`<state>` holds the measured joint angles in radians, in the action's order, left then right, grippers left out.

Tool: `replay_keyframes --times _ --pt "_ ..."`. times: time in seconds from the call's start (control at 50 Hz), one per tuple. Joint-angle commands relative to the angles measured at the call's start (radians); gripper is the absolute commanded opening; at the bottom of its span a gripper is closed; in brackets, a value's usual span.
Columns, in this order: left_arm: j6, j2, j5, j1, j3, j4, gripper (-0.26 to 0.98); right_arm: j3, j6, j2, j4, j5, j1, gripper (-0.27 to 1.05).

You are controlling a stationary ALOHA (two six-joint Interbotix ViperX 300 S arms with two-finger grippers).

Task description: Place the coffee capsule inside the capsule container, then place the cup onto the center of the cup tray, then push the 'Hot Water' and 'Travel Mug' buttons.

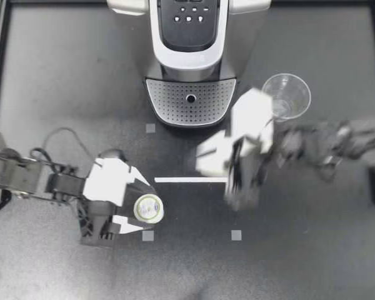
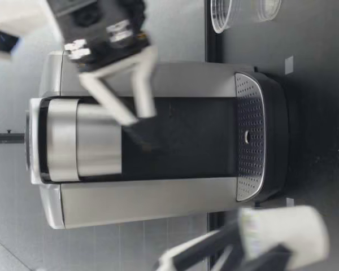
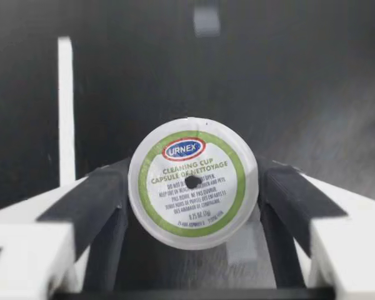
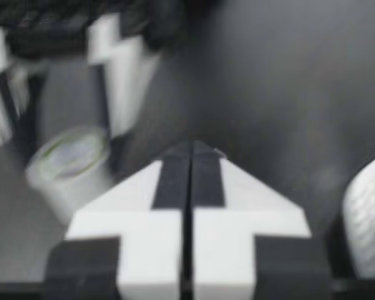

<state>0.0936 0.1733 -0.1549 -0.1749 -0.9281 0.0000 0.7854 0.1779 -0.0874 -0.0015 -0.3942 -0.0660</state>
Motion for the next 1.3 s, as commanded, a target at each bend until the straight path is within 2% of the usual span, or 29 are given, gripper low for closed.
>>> replay_keyframes --times 0.0,0.24,0.36,0.86,1.28 --pt "0.0 0.058 -0.072 0.003 -0.009 -0.003 0.48 -0.006 -0.006 -0.026 0.0 -0.101 -0.049 0.03" --pt "0.0 0.132 -0.225 0.008 -0.061 -0.008 0.48 -0.012 -0.011 -0.012 0.0 -0.267 -0.124 0.03" --pt "0.0 0.14 -0.253 0.009 -0.072 -0.008 0.48 -0.023 -0.031 -0.014 -0.002 -0.328 -0.14 0.03" --pt "0.002 0.141 -0.253 0.011 -0.074 -0.008 0.48 -0.081 -0.156 -0.051 0.005 -0.359 -0.156 0.03" --pt "0.003 0.141 -0.253 0.009 -0.072 -0.008 0.48 -0.089 -0.202 -0.123 0.02 -0.417 -0.233 0.03"
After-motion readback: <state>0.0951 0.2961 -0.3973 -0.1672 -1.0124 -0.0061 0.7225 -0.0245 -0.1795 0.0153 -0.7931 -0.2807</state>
